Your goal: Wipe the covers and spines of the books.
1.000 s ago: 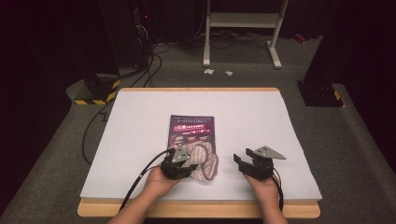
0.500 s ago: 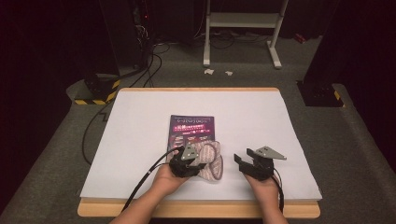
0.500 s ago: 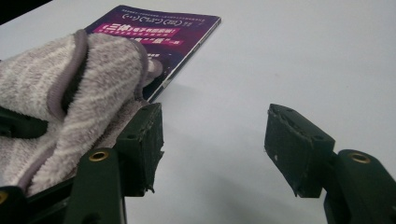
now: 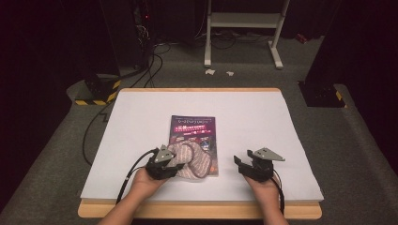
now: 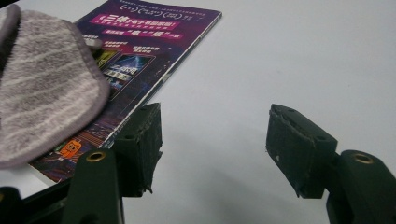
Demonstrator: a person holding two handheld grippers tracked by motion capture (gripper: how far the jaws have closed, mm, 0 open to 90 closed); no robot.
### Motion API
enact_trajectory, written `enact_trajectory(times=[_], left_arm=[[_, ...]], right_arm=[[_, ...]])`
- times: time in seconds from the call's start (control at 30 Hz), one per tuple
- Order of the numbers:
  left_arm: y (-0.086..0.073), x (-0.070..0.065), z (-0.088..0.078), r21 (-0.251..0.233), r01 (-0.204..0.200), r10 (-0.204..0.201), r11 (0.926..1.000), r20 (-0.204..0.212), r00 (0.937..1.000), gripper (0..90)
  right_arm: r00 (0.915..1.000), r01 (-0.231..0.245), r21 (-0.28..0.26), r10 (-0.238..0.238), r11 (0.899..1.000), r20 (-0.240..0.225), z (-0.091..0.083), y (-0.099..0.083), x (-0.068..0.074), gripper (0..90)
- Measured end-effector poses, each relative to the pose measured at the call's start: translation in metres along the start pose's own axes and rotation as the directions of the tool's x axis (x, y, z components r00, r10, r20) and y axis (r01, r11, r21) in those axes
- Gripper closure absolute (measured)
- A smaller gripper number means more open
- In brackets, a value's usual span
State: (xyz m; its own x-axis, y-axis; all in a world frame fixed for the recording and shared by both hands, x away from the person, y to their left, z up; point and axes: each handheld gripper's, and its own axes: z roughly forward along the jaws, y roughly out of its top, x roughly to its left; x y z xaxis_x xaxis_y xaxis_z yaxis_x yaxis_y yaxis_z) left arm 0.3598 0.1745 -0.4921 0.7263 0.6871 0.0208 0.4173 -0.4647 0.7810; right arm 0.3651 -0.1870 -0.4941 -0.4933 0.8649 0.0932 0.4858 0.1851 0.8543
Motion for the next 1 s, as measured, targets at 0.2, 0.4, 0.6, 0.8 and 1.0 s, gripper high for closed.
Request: enact_trajectory(times=[0.2,0.4,0.6,0.8,1.0], left_arm=[[-0.013,0.011,-0.017,0.000,0.026,-0.026,0.9997,-0.034,0.9991,59.7],[-0.017,0.013,-0.024,0.000,0.040,-0.040,0.9992,-0.052,0.9978,59.7],[-0.011,0.007,-0.018,0.017,0.021,-0.020,0.9996,-0.072,0.9972,59.6],[-0.007,0.002,-0.012,0.017,0.014,-0.013,0.9998,-0.079,0.9968,59.5],[0.001,-0.007,-0.002,0.014,0.006,-0.005,0.9999,-0.048,0.9988,59.4]], right_arm=[[1.0000,-0.003,-0.004,0.003,1.000,0.002,-0.001,0.000,0.000,36.3],[1.0000,0.001,0.003,-0.001,1.000,0.007,-0.001,0.000,0.000,36.4],[1.0000,0.004,0.003,-0.004,1.000,0.007,0.000,0.000,0.000,36.5],[1.0000,0.004,0.005,-0.004,1.000,0.007,0.001,0.000,0.000,36.5],[1.0000,0.005,0.006,-0.005,1.000,0.006,0.001,0.000,0.000,36.6]])
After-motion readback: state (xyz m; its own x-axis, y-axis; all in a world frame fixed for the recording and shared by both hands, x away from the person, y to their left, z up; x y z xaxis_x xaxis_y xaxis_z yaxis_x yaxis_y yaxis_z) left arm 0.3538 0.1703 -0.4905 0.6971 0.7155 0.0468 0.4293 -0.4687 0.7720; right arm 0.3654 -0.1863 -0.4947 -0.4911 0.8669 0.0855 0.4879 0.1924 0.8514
